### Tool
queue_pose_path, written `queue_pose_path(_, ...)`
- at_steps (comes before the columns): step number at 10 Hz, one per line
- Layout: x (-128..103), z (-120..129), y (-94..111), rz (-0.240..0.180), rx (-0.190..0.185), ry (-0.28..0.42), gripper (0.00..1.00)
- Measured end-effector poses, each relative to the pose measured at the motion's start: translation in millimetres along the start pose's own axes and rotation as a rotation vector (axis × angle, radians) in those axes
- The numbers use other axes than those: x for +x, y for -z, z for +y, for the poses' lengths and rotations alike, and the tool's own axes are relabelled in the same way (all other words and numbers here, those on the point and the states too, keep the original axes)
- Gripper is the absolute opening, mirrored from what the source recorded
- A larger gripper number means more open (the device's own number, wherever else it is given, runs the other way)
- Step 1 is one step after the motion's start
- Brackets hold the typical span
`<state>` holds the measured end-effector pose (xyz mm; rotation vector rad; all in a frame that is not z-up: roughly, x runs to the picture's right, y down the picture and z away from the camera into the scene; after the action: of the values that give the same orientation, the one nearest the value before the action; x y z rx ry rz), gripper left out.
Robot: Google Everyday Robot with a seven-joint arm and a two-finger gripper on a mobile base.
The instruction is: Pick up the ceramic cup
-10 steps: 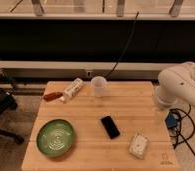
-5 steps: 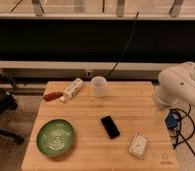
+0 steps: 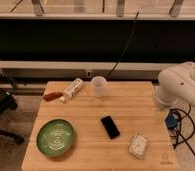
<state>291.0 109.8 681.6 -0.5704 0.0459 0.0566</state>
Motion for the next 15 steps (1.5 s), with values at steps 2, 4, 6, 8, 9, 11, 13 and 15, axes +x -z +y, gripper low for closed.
queue_pose_path(2,-1,-2,1,0.008,0.007,0.014,0.80)
queue_pose_path(4,-22,-22,2,0.023,0.034,0.087,0.80)
queue_pose_path(6,-43,-40,2,0.032,0.054,0.148,0.80)
queue_pose_path(8,-42,-41,3,0.045,0.064,0.174,0.80)
queue_pose_path(9,-46,-46,3,0.053,0.073,0.193,0.80)
queue_pose_path(11,-69,-61,1,0.057,0.089,0.254,0.80)
queue_pose_path(13,-83,-73,-1,0.065,0.107,0.318,0.80)
queue_pose_path(15,-91,-80,0,0.069,0.119,0.357,0.80)
